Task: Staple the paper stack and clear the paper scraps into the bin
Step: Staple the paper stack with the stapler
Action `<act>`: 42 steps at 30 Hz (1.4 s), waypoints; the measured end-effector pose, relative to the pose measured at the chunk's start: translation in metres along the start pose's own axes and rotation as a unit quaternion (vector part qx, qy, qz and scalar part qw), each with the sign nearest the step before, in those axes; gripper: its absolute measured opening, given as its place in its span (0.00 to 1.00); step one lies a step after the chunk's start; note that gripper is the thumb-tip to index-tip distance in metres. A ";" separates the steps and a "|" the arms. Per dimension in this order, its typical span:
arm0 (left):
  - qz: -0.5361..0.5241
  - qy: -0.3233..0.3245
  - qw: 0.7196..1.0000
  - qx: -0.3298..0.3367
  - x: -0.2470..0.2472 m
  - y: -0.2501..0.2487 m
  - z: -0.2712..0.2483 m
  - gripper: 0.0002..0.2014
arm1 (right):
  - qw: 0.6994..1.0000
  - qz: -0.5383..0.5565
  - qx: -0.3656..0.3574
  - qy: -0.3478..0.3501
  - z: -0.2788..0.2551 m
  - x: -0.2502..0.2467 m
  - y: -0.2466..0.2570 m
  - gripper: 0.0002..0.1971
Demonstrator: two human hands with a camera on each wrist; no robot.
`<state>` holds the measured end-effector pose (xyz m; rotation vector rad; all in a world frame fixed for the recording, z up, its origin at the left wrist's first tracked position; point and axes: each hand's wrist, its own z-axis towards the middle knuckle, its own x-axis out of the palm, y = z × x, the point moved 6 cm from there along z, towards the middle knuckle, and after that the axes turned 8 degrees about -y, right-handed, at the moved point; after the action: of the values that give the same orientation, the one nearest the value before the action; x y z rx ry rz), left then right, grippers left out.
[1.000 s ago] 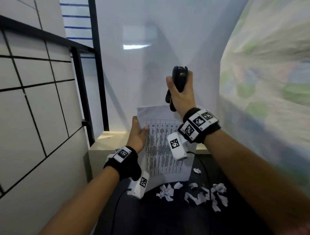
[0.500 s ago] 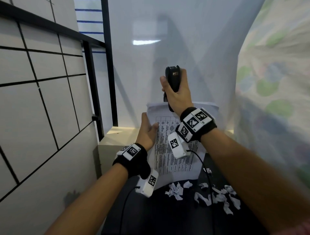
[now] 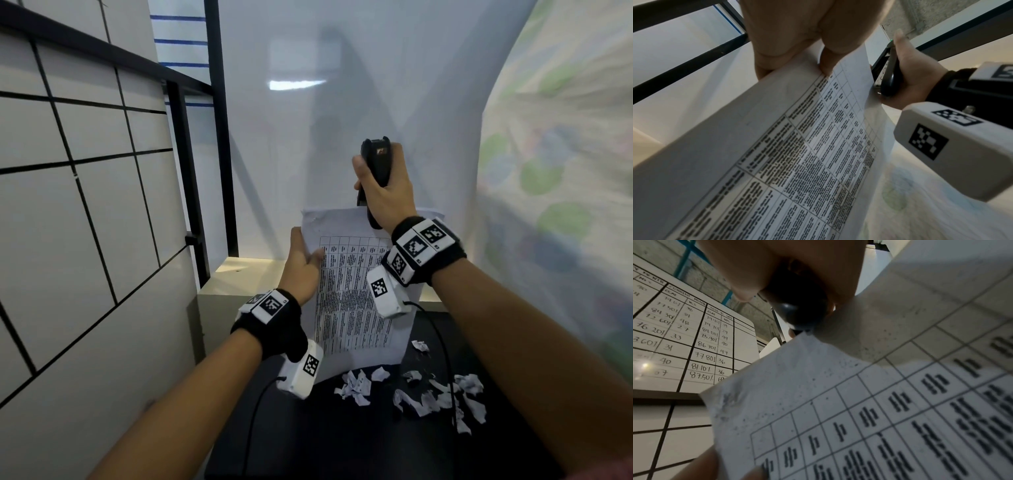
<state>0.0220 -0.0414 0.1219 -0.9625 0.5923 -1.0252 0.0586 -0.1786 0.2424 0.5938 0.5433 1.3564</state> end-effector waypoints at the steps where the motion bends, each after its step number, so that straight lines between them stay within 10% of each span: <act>1: 0.000 0.000 1.000 0.002 0.001 0.000 0.000 0.11 | 1.000 -0.001 -0.001 -0.001 0.000 0.000 -0.001 0.13; 34: -0.034 0.122 0.992 0.022 0.002 -0.007 0.001 0.19 | 0.993 0.061 0.095 -0.029 -0.025 0.056 0.028 0.15; 42: 0.044 0.059 0.996 0.047 0.000 -0.006 0.005 0.20 | 0.930 0.272 0.193 -0.152 -0.010 -0.004 0.019 0.10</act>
<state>0.0228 -0.0408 0.1296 -0.7896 0.6721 -1.0265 0.0378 -0.1801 0.2476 1.3298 0.4050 1.6412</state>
